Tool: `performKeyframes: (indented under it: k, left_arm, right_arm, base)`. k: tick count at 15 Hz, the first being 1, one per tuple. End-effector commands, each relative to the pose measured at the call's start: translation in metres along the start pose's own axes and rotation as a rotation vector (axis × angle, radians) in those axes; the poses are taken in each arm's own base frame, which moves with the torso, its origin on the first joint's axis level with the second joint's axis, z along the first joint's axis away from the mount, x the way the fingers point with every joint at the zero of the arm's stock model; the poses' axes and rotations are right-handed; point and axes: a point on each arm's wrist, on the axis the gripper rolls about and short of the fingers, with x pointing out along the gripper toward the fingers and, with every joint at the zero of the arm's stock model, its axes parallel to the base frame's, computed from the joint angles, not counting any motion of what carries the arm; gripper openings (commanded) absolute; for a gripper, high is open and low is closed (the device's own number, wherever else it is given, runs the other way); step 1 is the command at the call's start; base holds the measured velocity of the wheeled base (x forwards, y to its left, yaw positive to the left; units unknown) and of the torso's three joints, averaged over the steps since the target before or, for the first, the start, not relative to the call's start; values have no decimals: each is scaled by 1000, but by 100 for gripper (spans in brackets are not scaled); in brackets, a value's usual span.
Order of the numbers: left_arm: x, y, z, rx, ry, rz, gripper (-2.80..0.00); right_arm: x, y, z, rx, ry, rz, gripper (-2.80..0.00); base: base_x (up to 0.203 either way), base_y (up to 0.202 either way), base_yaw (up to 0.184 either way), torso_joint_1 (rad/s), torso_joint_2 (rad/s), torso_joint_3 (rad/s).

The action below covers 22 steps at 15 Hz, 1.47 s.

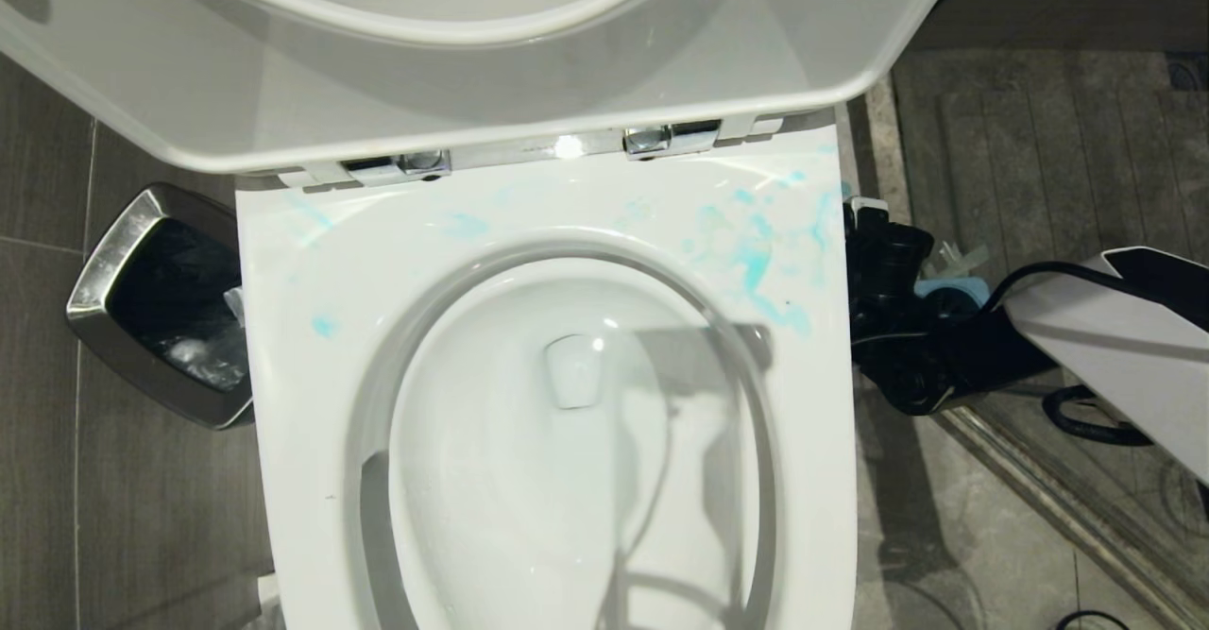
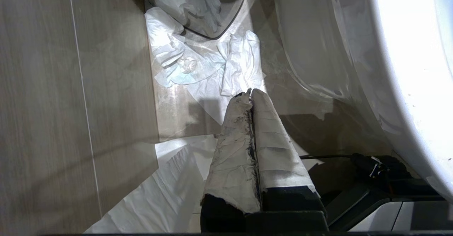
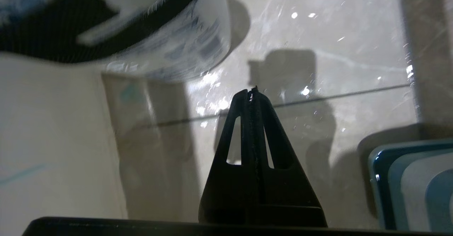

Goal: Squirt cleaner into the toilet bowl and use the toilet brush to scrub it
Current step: Pour in the cleaning agent

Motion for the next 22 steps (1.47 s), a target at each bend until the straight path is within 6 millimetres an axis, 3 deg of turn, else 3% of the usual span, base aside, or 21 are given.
performKeyframes:
  k: [1,8,18,22]
  left_arm:
    - [0,0,0,0,1,0,-280]
    - [0,0,0,0,1,0,-280]
    - [0,0,0,0,1,0,-280]
    - [0,0,0,0,1,0,-280]
  right_arm:
    - [-4,1,6,3,-12,14,-280]
    - [-4,2,17,-36,-105,170,-280]
    - [9,-19,3,-99,-137,208,-280]
    - [16,-18,7,-103,-185,226,-280]
  base:
    - [0,0,0,0,0,0]
    - [0,0,0,0,0,0]
    - [0,0,0,0,0,0]
    - [0,0,0,0,0,0]
